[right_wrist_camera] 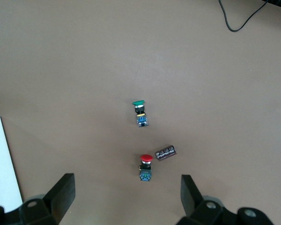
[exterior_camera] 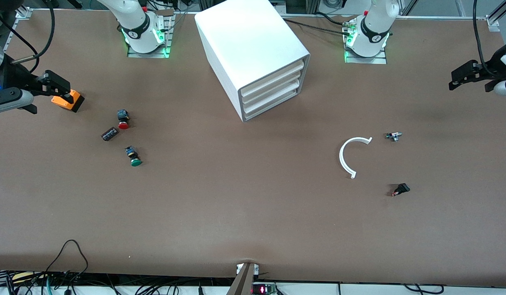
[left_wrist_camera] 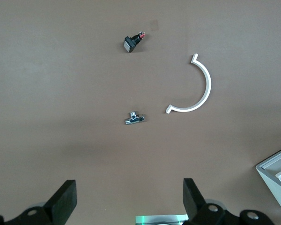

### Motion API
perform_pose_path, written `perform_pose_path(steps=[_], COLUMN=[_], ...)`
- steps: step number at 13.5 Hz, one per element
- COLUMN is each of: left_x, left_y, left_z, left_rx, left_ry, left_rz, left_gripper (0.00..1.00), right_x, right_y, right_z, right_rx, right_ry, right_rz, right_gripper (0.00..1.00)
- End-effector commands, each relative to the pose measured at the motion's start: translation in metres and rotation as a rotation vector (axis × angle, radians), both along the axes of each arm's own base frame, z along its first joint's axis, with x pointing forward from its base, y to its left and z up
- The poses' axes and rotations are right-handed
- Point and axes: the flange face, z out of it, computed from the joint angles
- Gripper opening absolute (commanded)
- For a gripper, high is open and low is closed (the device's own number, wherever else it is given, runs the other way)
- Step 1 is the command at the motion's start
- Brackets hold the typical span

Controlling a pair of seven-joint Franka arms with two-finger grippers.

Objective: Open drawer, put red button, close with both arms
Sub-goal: 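Move the left gripper from rest toward the white drawer cabinet, then hook the left gripper onto the top drawer front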

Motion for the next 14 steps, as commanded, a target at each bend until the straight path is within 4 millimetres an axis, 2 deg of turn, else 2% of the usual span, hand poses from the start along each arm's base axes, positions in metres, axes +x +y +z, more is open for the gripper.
perform_pose_path(steps=[1, 4, 6, 7, 10, 12, 14], left_x=[0.008, 0.008, 0.011, 0.013, 0.023, 0.029, 0.038], left_y=[0.01, 0.01, 0.006, -0.003, -0.055, -0.098, -0.128], left_z=[0.004, 0.005, -0.008, -0.02, -0.062, -0.099, -0.14], left_rx=[-0.009, -0.001, -0.014, -0.028, -0.099, -0.178, -0.305], left_ry=[-0.012, -0.015, 0.025, 0.06, 0.207, 0.311, 0.384], left_rz=[-0.041, -0.051, -0.076, -0.095, -0.186, -0.248, -0.309], left_gripper=[1.0, 1.0, 1.0, 1.0, 1.0, 1.0, 1.0], right_x=[0.001, 0.001, 0.001, 0.001, 0.001, 0.001, 0.001], right_y=[0.001, 0.001, 0.001, 0.0, -0.001, 0.0, -0.001], right_z=[0.004, 0.003, 0.003, 0.003, 0.003, 0.003, 0.003], right_rx=[0.002, 0.003, 0.003, 0.003, 0.003, 0.003, 0.003], right_ry=[-0.001, 0.002, 0.002, 0.002, 0.002, 0.002, 0.002], right_rz=[-0.014, -0.014, -0.014, -0.015, -0.017, -0.015, -0.018], right_gripper=[1.0, 1.0, 1.0, 1.0, 1.0, 1.0, 1.0])
